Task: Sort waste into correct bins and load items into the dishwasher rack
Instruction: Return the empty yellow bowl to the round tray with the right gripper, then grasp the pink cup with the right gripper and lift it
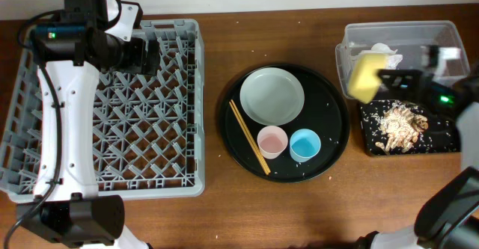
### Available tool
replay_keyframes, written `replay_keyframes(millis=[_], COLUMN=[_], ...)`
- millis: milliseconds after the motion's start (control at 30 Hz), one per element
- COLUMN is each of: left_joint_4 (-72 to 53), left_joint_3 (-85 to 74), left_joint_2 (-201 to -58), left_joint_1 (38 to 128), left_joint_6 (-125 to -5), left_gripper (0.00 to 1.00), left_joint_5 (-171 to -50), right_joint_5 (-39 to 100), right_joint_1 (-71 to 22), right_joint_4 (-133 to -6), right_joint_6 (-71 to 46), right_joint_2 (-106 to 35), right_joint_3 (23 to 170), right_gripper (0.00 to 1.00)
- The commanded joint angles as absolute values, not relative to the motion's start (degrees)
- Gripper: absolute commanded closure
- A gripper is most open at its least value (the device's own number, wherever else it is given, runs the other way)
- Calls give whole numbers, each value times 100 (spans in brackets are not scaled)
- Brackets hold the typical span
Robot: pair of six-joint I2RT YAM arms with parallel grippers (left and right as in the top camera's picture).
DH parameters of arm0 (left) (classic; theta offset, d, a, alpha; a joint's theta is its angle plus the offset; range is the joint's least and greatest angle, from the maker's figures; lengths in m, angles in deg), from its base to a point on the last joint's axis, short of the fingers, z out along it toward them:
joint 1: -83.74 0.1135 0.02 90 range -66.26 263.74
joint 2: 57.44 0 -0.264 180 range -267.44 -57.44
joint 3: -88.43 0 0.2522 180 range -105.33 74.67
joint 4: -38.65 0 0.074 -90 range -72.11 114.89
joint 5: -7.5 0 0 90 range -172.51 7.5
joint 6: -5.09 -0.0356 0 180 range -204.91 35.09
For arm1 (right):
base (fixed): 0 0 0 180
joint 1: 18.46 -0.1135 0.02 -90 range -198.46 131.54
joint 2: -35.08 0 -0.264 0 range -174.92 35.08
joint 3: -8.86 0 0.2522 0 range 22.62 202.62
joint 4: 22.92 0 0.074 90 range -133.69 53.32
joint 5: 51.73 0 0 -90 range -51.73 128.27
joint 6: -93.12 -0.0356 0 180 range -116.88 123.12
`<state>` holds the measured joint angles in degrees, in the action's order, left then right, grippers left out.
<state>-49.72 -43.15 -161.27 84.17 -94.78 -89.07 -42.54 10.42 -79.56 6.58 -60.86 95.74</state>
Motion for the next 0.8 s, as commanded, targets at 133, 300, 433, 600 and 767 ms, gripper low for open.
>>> replay_keyframes(millis=[133,300,433,600,767], left_joint_4=[-4978,-4978,-4978,-4978,-4978], left_joint_3=[-4409,-4409,-4409,-4409,-4409], left_joint_2=[-16169,-16169,-16169,-16169,-16169], left_joint_1=[8427,8427,8427,8427,8423], left_joint_6=[-9487,-9487,-9487,-9487,-9487], left_gripper=[1,1,1,1,1], left_joint_5=[-8885,-8885,-8885,-8885,-8885], right_joint_5=[2598,3166,2987,2215,2198], right_joint_1=[-2298,-2608,-2613,-2446,-2534], right_joint_4=[-8338,-8467,-8448,-8972,-9678], right_joint_6=[-559,-684,-682,-679,-638], right_joint_2=[-5894,-6403,-6569,-6455,-6357], right_joint_3=[9557,9548,9537,10243,11670], right_gripper=[95,95,63,56,43])
